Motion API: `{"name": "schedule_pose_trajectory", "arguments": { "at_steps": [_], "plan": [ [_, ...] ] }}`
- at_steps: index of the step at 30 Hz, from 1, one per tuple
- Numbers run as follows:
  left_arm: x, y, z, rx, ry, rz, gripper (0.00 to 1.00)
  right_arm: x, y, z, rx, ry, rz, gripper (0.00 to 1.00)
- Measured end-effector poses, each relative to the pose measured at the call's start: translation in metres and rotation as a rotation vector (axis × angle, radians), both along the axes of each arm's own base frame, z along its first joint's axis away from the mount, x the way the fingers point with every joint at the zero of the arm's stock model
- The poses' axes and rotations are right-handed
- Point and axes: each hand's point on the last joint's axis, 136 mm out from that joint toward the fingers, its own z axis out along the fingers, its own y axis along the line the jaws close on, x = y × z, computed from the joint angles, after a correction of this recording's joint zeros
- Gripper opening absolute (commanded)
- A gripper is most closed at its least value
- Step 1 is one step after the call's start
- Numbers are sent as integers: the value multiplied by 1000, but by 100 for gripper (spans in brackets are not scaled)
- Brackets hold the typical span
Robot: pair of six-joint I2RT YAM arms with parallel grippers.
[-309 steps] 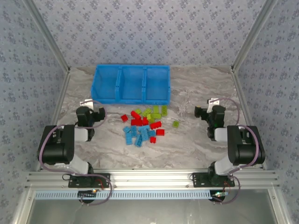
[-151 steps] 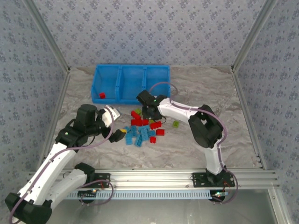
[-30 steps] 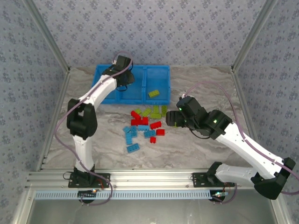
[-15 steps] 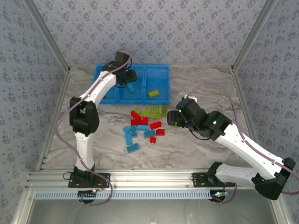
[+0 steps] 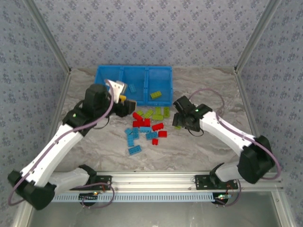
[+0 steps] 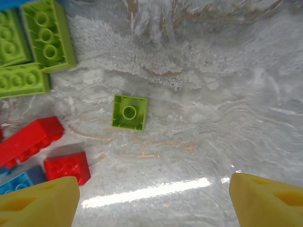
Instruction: Sort the legos into containers by color
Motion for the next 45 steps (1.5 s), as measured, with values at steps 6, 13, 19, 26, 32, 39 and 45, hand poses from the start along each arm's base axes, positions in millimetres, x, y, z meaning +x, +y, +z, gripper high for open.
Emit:
{"name": "schedule_pose_trajectory", "arguments": {
  "at_steps": [6,13,19,26,32,39,45],
  "plan": [
    [-69,-2,-48,141,-99,-310,99,21,10,-46,14,73,-45,73],
    [-107,-2,-69,228,-226,-529,99,35,15,-89,28,137,-106,47],
    [-108,-1,-88,277,-238,-574,99,39,15,-86,30,112,-131,28],
    [-97,7,-90,318,-310,-513,99,47,53,16,22,-180,96,26],
    [-79,23,-80,340,-404,-368,99,85,111,110,47,-441,302,24],
    [-55,43,-81,326,-374,-206,99,174,125,73,-56,-409,321,30],
    [-44,47,-90,327,-320,-170,99,228,122,27,-82,-338,311,44]
  ]
}}
